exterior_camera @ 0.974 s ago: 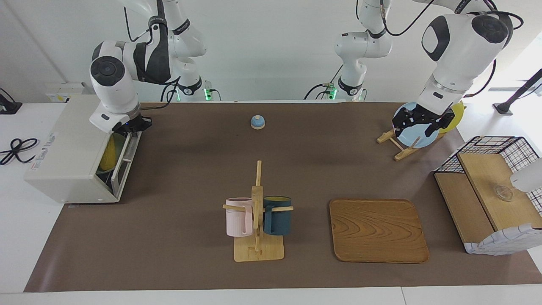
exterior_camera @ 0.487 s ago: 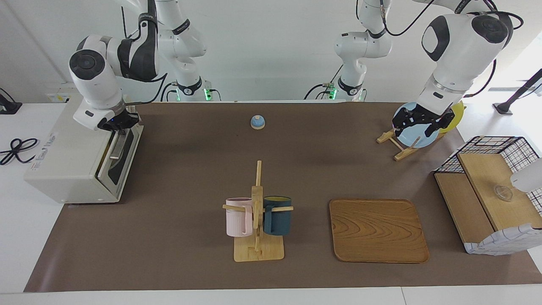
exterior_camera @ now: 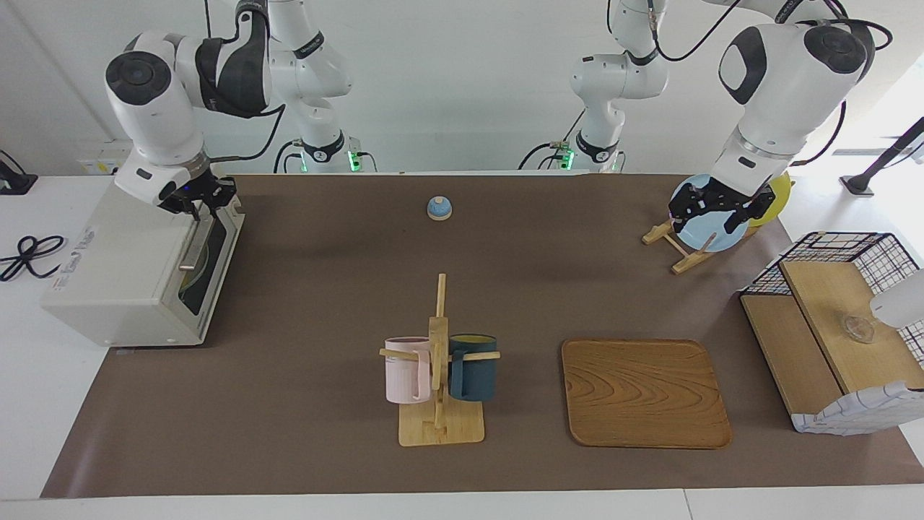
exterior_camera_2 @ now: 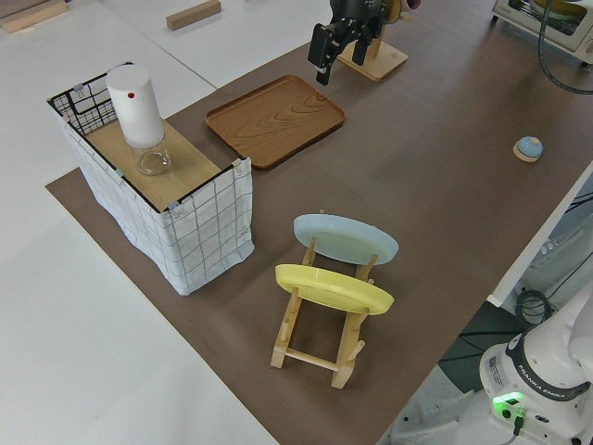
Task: Put corn in oven
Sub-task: 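Push the oven door shut with the right gripper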
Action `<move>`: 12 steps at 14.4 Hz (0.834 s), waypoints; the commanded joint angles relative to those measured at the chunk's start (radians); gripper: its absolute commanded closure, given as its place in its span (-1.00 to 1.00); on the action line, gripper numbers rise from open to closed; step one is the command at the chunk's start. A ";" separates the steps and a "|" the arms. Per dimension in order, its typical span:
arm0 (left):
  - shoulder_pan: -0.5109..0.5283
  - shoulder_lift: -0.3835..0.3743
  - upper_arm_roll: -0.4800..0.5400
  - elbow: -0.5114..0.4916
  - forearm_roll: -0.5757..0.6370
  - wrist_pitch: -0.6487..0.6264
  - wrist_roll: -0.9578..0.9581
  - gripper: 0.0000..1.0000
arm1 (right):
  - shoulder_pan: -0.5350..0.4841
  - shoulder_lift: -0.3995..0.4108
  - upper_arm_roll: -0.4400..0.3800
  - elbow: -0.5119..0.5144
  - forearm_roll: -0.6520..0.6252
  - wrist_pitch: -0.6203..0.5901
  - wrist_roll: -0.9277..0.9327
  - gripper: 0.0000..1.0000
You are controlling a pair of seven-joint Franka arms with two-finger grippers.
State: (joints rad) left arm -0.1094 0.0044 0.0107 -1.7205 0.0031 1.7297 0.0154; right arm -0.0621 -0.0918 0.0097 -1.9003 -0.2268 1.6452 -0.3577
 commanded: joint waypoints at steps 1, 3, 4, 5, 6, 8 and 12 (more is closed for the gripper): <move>0.010 -0.018 -0.003 -0.013 -0.014 0.002 0.012 -1.00 | -0.005 0.004 0.003 0.050 0.087 -0.031 -0.014 -0.01; 0.010 -0.018 -0.003 -0.013 -0.014 0.002 0.012 -1.00 | -0.012 0.007 0.001 0.061 0.141 -0.038 -0.014 -1.00; 0.010 -0.018 -0.003 -0.013 -0.012 0.002 0.012 -1.00 | -0.013 0.018 0.001 0.094 0.161 -0.069 -0.012 -1.00; 0.010 -0.018 -0.003 -0.013 -0.014 0.002 0.012 -1.00 | -0.007 0.049 0.001 0.156 0.179 -0.108 -0.006 -1.00; 0.010 -0.018 -0.003 -0.013 -0.014 0.002 0.012 -1.00 | -0.004 0.067 0.003 0.205 0.179 -0.126 0.005 -1.00; 0.010 -0.018 -0.003 -0.013 -0.014 0.002 0.012 -1.00 | 0.023 0.092 0.004 0.263 0.181 -0.134 0.031 -1.00; 0.010 -0.018 -0.003 -0.013 -0.014 0.002 0.012 -1.00 | 0.028 0.096 0.003 0.277 0.181 -0.153 0.062 -1.00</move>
State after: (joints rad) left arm -0.1094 0.0044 0.0107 -1.7205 0.0031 1.7297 0.0154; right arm -0.0272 -0.0157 0.0117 -1.6551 -0.0652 1.5183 -0.3109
